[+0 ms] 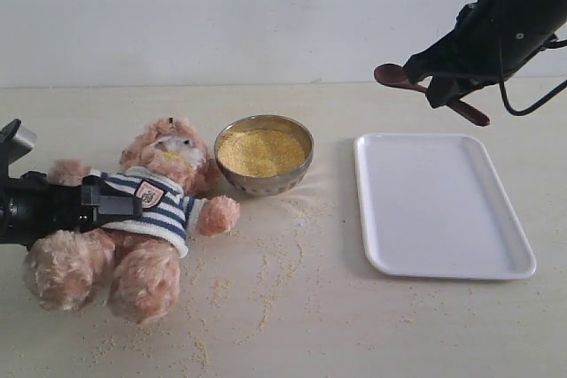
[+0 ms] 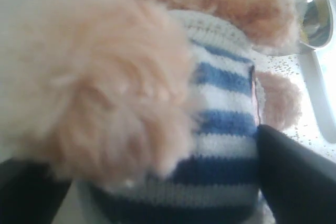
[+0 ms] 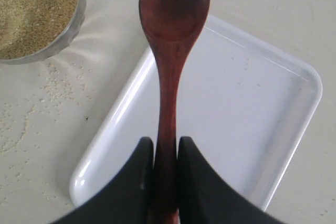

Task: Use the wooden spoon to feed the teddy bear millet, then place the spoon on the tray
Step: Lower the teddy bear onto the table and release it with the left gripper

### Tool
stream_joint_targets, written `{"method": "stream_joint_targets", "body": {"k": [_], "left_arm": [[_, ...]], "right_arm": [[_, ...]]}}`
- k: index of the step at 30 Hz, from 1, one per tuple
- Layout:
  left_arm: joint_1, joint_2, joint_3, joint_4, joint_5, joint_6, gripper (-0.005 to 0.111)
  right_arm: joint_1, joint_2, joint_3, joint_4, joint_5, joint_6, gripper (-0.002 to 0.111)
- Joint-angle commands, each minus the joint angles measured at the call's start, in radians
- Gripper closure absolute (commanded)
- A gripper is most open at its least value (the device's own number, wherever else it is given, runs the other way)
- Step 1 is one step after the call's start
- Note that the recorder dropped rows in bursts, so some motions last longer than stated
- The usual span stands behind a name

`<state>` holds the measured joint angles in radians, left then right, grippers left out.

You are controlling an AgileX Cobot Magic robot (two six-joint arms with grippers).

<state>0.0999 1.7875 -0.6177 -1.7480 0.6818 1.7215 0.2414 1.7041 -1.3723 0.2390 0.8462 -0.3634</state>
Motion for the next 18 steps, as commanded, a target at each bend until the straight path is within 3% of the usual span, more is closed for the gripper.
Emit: {"method": "stream_joint_targets", "body": {"k": [1,10,18], "left_arm": [[-0.005,0.003,-0.005,0.004,-0.004,-0.005,0.013],[0.004,-0.002,-0.005,0.004,-0.005,-0.017,0.011],[0.112,-0.082,-0.005,0.004,-0.005,-0.090,0.011]], "right_arm": [[-0.006,-0.010,0.005,0.011,-0.002,-0.014,0.109],[-0.006,-0.010,0.005,0.019,0.003,-0.032,0.109],[-0.006,-0.010,0.005,0.019,0.012,-0.035,0.109]]}}
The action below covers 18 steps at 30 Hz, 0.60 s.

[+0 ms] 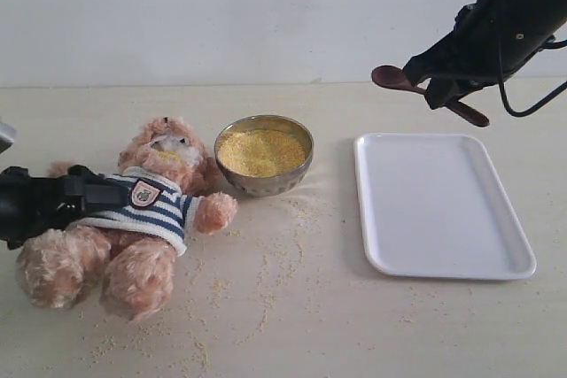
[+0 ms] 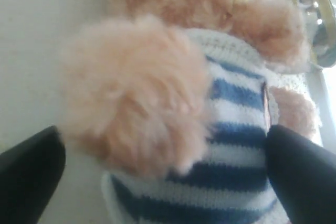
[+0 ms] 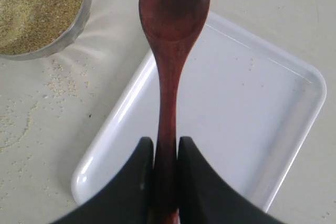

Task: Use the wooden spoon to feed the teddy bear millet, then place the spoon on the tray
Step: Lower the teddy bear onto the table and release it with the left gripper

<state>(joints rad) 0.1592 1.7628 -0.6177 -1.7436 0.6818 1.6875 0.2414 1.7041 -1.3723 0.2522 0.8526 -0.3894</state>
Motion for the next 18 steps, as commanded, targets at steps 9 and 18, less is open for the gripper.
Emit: {"method": "stream_joint_targets", "body": {"k": [9,18], "left_arm": [[0.169,-0.275,-0.005,0.157,-0.013,-0.263,0.022],[0.171,-0.455,-0.005,0.081,-0.246,-0.394,0.101]], "right_arm": [[-0.006,-0.010,0.005,0.006,0.005,-0.009,0.109],[-0.006,-0.010,0.005,0.008,0.012,-0.009,0.109]]}}
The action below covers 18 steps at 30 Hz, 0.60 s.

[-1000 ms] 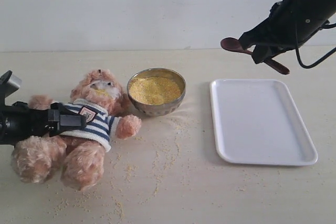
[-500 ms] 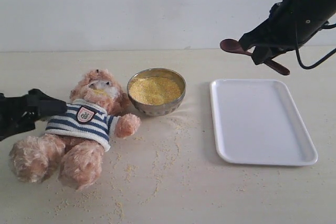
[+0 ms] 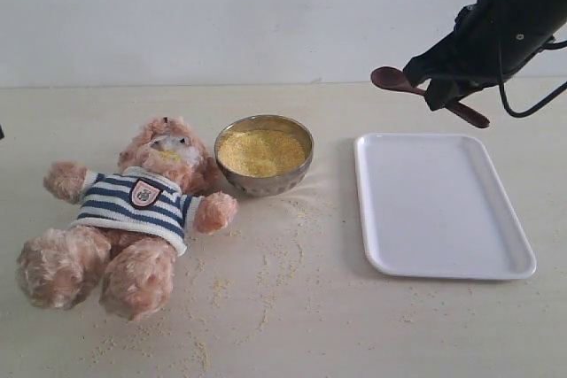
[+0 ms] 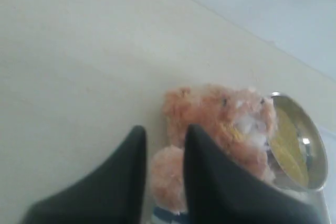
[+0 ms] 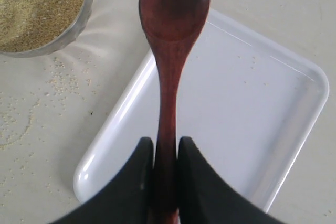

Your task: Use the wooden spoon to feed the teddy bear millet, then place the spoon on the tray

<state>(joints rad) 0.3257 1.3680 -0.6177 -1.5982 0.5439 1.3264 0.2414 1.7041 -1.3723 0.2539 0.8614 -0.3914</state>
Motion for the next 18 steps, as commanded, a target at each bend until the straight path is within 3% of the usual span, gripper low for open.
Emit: {"method": "stream_joint_targets", "body": {"k": [1,10,18], "left_arm": [[0.005,-0.070,-0.005,-0.099,-0.139,-0.033,0.101],[0.005,-0.202,-0.005,-0.146,-0.204,-0.005,0.102],[0.005,-0.510,-0.003,-0.146,-0.213,0.035,0.102]], "right_arm": [[-0.006,-0.010,0.005,0.006,0.003,-0.007,0.109],[-0.006,-0.010,0.005,0.006,0.009,-0.007,0.109],[-0.006,-0.010,0.005,0.006,0.013,0.004,0.109]]}}
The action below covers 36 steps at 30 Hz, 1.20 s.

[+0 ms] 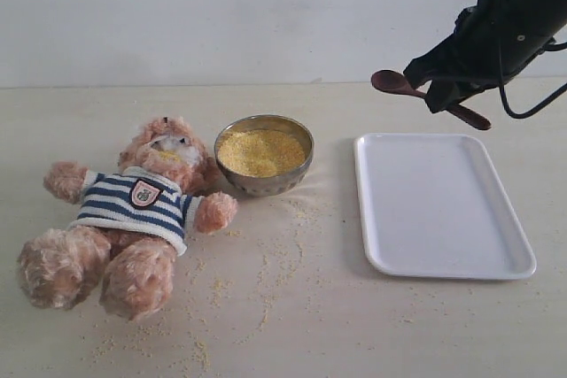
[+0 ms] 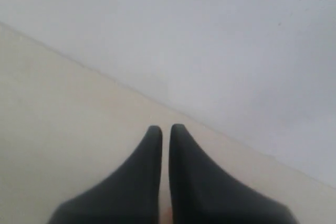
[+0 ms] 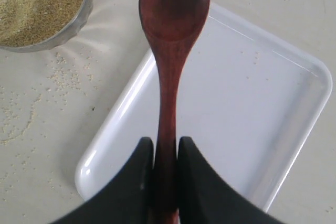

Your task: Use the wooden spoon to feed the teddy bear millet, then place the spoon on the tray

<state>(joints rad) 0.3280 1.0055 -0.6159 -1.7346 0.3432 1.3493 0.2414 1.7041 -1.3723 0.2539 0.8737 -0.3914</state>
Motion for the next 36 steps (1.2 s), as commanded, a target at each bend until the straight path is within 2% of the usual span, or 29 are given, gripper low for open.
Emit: {"method": "stream_joint_targets", "body": {"k": [1,8,11,16,19,23,28,36], "left_arm": [[0.002,-0.194,-0.005,-0.010,-0.028,0.012,0.102],[0.002,-0.471,0.045,-0.010,-0.243,0.066,0.102],[-0.019,-0.569,0.100,-0.010,-0.232,0.066,0.102],[-0.054,-0.702,0.201,-0.004,-0.074,0.066,0.102],[-0.078,-0.775,0.253,0.014,-0.036,0.048,0.102],[-0.130,-0.866,0.319,0.015,-0.111,-0.036,0.102],[-0.141,-0.947,0.391,0.026,-0.264,-0.036,0.102],[-0.143,-0.956,0.530,0.079,-0.240,-0.025,0.102]], "right_arm": [[-0.006,-0.010,0.005,0.006,0.001,0.009,0.109],[-0.006,-0.010,0.005,0.006,0.002,0.020,0.109],[-0.006,-0.010,0.006,-0.001,0.007,0.020,0.109],[-0.006,-0.010,0.006,-0.004,0.025,0.020,0.109],[-0.006,-0.010,0.006,-0.006,0.029,0.020,0.109],[-0.006,-0.010,0.006,-0.006,0.029,0.020,0.109],[-0.006,-0.010,0.006,-0.008,0.029,0.020,0.109],[-0.006,-0.010,0.006,-0.029,0.031,0.020,0.109]]}}
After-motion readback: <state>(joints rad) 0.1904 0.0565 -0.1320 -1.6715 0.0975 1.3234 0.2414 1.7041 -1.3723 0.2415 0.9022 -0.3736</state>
